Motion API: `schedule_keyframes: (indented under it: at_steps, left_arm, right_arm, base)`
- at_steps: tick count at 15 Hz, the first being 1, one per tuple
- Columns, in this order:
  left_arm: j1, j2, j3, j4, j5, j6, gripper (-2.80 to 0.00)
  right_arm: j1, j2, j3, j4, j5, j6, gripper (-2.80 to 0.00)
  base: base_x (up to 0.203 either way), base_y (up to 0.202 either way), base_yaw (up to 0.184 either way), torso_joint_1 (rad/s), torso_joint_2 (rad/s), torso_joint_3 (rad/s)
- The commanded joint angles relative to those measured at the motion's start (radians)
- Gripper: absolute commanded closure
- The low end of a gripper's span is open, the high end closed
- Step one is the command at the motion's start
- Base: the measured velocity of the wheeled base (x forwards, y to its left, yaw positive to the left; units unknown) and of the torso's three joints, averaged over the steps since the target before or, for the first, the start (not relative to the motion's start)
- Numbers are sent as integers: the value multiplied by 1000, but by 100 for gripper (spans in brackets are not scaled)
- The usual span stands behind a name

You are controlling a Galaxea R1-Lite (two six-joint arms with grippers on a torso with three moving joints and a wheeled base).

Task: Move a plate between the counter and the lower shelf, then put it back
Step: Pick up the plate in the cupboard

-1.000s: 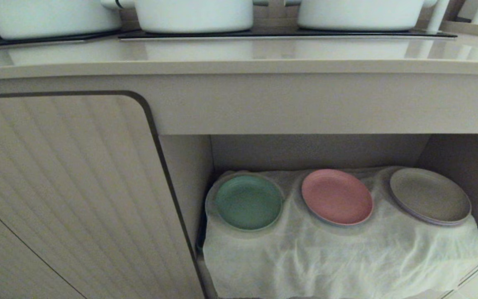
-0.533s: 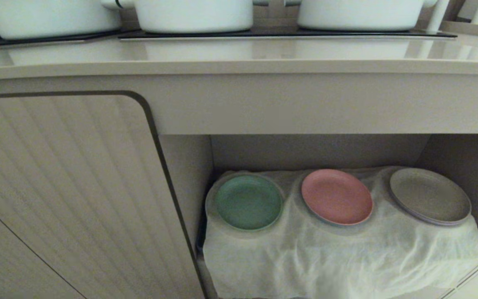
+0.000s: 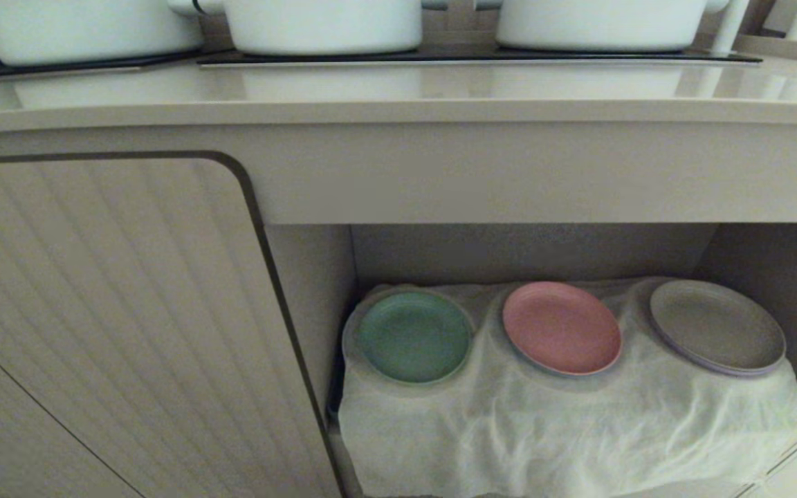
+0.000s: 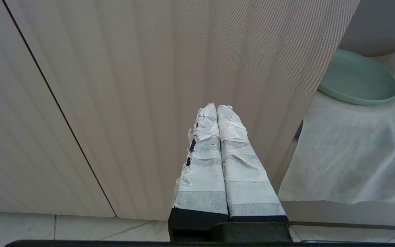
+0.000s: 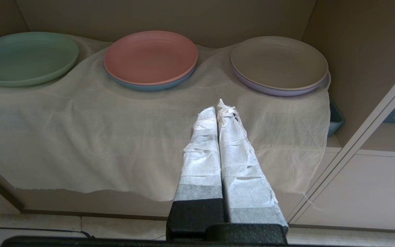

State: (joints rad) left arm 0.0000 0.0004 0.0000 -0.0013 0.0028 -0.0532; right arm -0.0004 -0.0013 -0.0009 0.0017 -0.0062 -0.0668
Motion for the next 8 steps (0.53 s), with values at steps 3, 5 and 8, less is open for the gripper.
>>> schedule_keyframes:
  at_steps: [3,5,8]
  left_arm:
    - [0,0,0,0,0,-1,0]
    - [0,0,0,0,0,-1,0]
    - [0,0,0,0,0,-1,0]
  right_arm:
    - [0,1,1,0,0,-1,0]
    - [0,1,1,0,0,-1,0]
    - [0,1,-1,0,0,1,0]
  base:
    - [0,0,0,0,0,0]
    - [0,0,0,0,0,0]
    - [0,0,0,0,0,0]
